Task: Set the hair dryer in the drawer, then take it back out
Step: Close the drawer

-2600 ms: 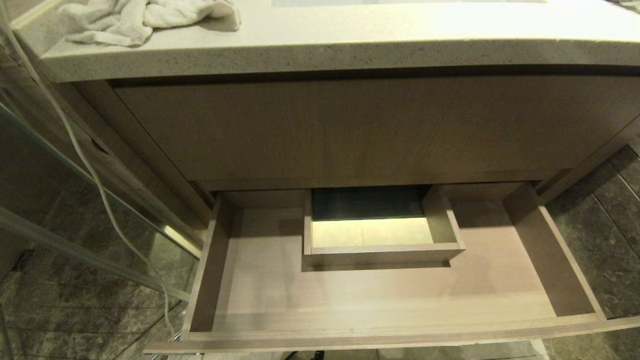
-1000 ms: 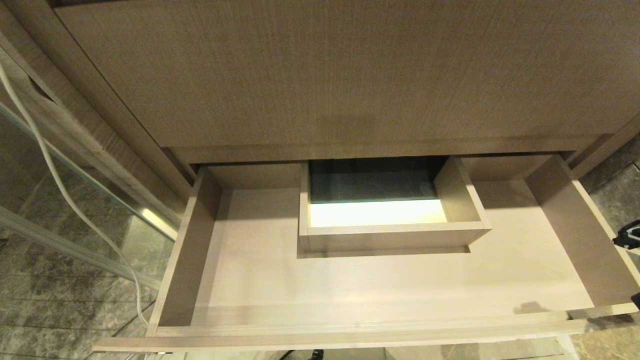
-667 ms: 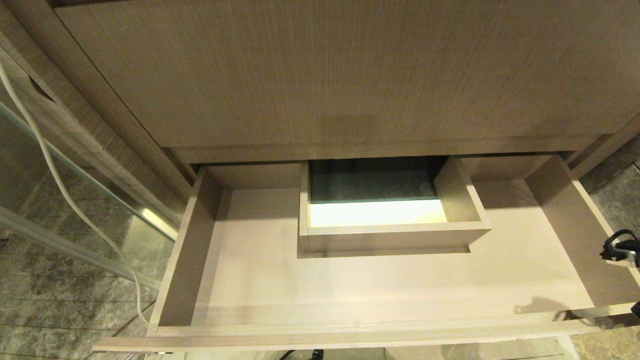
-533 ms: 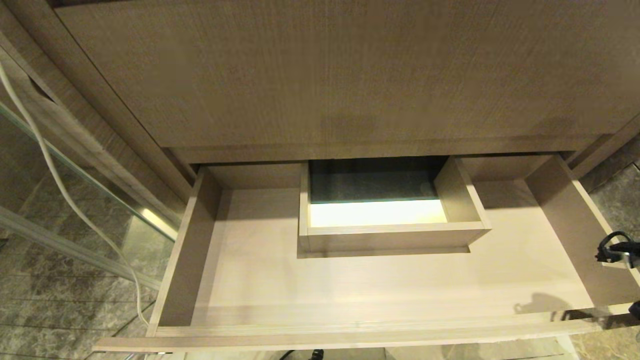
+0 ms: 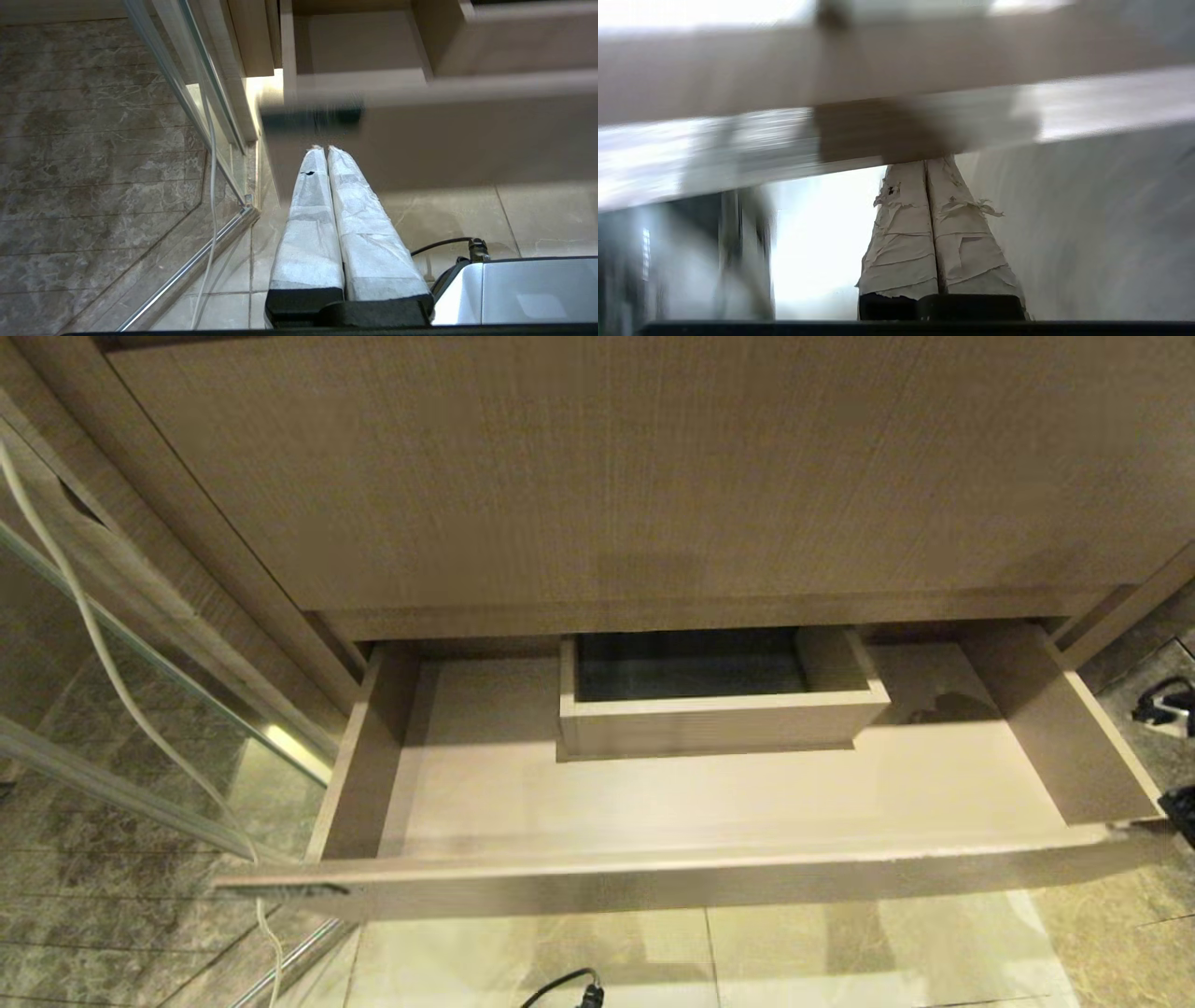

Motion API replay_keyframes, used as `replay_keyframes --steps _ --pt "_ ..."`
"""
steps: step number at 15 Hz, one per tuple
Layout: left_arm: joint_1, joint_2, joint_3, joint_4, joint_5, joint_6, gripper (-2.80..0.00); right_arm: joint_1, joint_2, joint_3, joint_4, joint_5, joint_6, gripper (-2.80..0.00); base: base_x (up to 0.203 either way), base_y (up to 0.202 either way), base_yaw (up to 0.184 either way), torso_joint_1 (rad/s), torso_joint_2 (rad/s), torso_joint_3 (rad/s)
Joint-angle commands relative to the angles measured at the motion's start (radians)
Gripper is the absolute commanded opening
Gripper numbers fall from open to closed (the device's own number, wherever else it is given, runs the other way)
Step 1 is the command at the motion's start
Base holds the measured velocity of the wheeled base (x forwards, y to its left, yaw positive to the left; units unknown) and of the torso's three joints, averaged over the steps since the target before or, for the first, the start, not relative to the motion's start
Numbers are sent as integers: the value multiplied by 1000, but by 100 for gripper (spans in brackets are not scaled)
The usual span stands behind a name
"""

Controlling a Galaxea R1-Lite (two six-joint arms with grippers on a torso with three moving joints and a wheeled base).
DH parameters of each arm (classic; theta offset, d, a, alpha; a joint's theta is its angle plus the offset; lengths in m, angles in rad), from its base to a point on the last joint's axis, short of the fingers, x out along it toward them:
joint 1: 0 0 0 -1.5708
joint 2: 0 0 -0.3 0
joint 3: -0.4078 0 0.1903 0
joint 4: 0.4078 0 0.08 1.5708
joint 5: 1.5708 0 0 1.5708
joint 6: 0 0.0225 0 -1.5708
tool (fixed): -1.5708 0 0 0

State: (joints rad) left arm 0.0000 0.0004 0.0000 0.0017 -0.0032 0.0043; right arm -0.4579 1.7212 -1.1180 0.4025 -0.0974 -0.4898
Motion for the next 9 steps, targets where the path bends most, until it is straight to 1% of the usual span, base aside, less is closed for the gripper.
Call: replay_keyframes --steps 1,2,3,4,5,6,7,9 --pt "0 1 2 0 0 0 -280 12 -15 -18 -326 -2 74 -280 0 0 0 0 0 0" --pt "0 1 2 0 0 0 -280 44 -8 -18 -506 -8 120 -280 0 0 0 0 0 0" --pt "0 1 1 0 0 0 -280 92 9 -17 -682 -34 171 -280 0 0 0 0 0 0" --pt "0 1 2 0 0 0 -280 140 31 -13 -807 -101 211 -280 0 0 0 0 0 0" --pt "0 1 2 0 0 0 -280 171 44 -2 -871 -227 240 -280 0 0 0 0 0 0" --pt "0 1 2 0 0 0 -280 184 35 14 -856 -310 255 -280 0 0 0 0 0 0" --pt "0 1 2 0 0 0 -280 187 -2 33 -817 -323 261 -280 0 0 0 0 0 0" --pt "0 1 2 0 0 0 -280 190 -164 125 -704 -325 267 -280 0 0 0 0 0 0"
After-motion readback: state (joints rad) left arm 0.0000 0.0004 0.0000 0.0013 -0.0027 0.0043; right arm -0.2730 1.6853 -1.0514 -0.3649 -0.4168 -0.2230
